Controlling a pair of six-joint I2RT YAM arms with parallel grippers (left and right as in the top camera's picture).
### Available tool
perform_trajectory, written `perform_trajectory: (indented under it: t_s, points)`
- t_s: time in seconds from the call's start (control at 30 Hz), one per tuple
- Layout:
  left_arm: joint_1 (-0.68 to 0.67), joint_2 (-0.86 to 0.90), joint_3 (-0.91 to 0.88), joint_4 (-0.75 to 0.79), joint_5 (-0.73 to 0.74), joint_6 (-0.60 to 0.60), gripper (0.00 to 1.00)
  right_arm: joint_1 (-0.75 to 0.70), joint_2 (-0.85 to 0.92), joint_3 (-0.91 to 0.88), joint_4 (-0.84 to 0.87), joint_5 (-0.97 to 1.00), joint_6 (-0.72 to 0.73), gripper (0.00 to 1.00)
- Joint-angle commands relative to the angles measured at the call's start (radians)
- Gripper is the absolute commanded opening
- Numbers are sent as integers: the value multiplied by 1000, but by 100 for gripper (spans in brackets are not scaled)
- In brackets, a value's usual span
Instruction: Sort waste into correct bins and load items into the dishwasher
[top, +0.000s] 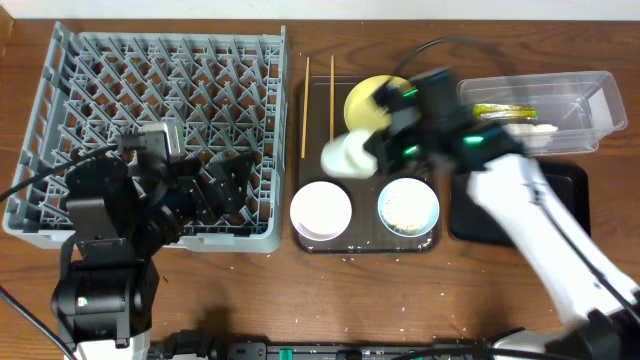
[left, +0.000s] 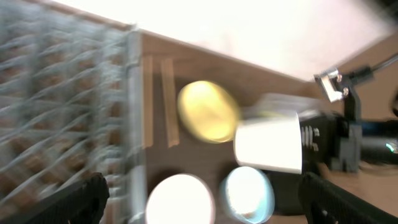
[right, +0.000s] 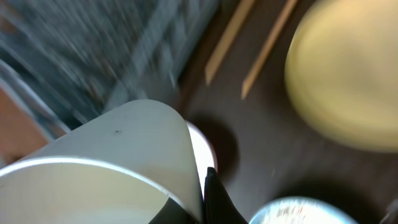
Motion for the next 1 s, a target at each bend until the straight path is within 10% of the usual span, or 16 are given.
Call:
perform_trajectory:
  t_s: [0.0,0.27,0.97]
  points:
    - [-1,31,23,74,269,-120,98,-124,-42,4,77,-414,-32,1]
    - [-37,147,23,226,659,-202,99,-118,-30,3,211,-847,-76,1]
    - [-261,203,23,387,683,-232,75,57,-30,3,305,-735,-65,1]
